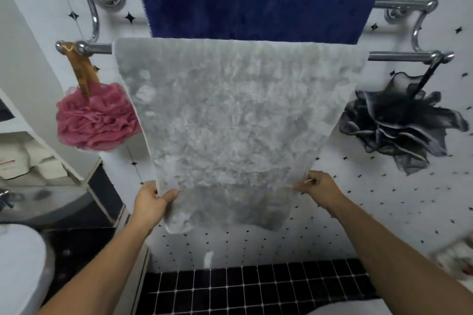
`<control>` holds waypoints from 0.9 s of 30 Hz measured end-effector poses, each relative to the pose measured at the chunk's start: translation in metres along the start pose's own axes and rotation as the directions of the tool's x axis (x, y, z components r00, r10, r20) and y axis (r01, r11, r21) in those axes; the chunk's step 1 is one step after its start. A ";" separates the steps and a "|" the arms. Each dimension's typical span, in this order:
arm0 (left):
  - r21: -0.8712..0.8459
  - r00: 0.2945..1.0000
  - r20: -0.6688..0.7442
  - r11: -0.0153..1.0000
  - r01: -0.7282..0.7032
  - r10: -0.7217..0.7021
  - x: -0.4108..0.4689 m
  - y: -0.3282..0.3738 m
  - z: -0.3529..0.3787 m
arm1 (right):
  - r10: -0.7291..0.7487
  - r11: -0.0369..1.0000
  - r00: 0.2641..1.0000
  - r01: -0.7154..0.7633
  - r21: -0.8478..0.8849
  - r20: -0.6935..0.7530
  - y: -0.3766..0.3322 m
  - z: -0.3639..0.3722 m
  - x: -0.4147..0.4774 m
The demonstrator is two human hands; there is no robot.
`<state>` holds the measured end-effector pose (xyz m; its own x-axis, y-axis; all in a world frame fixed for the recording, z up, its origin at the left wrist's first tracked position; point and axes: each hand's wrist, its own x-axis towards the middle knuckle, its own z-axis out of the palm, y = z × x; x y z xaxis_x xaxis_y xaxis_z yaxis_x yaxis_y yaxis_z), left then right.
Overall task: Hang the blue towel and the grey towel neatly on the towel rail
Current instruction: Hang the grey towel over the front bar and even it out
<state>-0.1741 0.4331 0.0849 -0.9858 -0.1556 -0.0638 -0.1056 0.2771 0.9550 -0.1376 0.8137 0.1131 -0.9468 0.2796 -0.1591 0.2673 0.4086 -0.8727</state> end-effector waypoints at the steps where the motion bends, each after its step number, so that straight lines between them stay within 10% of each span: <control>1: -0.014 0.999 0.014 0.999 -0.040 0.040 0.009 0.003 -0.001 | -0.009 0.999 0.999 0.011 0.053 -0.033 0.000 0.000 0.007; 5: -0.118 0.997 0.014 0.990 -0.071 0.073 0.042 0.019 -0.003 | -0.009 0.954 0.997 0.032 0.298 -0.079 -0.006 0.000 0.033; 16: -0.053 0.985 0.171 0.998 -0.022 0.030 0.054 0.002 0.023 | 0.020 0.989 1.000 -0.019 0.147 -0.003 0.006 0.005 0.050; 24: 0.025 0.979 0.205 1.000 0.008 -0.013 0.059 -0.019 0.016 | 0.187 0.916 0.970 -0.229 -0.330 -0.154 0.068 0.022 0.053; 27: -0.030 0.987 0.157 0.999 0.023 -0.018 0.055 -0.017 0.021 | 0.237 0.952 0.962 -0.257 -0.163 -0.136 0.069 0.018 0.050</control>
<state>-0.2294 0.4395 0.0592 -0.9921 -0.0099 -0.1253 -0.1239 0.2446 0.9617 -0.1703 0.8404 0.0369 -0.8233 0.4840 -0.2967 0.5275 0.4592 -0.7147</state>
